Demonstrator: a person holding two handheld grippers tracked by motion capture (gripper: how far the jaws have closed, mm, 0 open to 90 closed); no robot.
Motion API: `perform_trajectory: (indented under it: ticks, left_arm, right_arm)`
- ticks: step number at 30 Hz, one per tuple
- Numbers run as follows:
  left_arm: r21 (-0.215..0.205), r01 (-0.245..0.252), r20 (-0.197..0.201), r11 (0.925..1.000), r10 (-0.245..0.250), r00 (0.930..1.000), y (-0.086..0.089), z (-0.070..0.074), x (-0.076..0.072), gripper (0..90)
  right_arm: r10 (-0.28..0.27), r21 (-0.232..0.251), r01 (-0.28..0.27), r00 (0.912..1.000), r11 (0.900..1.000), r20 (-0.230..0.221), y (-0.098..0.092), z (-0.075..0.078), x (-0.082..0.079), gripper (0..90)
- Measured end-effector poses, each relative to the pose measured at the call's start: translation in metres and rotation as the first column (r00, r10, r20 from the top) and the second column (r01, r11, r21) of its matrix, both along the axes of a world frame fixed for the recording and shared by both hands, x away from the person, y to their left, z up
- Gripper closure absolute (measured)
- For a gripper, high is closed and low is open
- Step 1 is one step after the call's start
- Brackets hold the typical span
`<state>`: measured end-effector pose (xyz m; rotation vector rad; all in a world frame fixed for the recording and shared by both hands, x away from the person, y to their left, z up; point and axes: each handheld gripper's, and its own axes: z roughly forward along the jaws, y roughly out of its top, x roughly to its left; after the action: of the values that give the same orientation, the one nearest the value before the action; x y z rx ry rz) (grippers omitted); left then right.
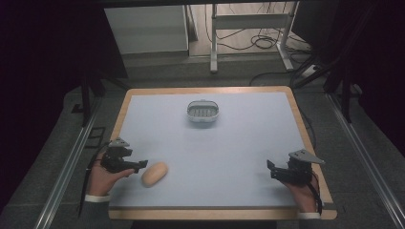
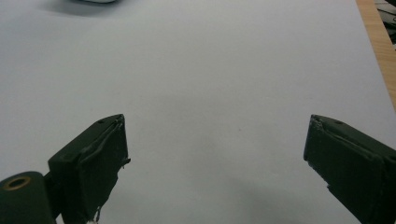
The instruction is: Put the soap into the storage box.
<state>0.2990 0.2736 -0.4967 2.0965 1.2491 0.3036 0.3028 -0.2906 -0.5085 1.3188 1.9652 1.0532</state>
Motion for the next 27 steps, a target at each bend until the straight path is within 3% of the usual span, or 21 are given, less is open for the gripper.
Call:
perform_trajectory:
  ticks: [14, 19, 27]
  left_arm:
    - [0.056, 0.107, -0.038, 0.9926, -0.105, 0.9937, -0.018, 0.026, 0.0, 16.5]
    - [0.072, 0.144, -0.07, 0.987, -0.139, 0.9878, -0.025, 0.025, 0.0, 16.9]
    - [0.092, 0.164, -0.125, 0.9822, -0.152, 0.9805, -0.03, 0.016, 0.003, 17.5]
  right_arm:
    - [-0.005, -0.012, 0.005, 1.0, 1.0, 0.006, 0.0, 0.002, -0.003, 6.3]
    - [-0.011, -0.006, 0.011, 0.9999, 1.0, 0.01, -0.001, 0.004, -0.004, 6.3]
    - [-0.016, -0.01, 0.016, 0.9998, 1.0, 0.015, -0.002, 0.006, -0.007, 6.3]
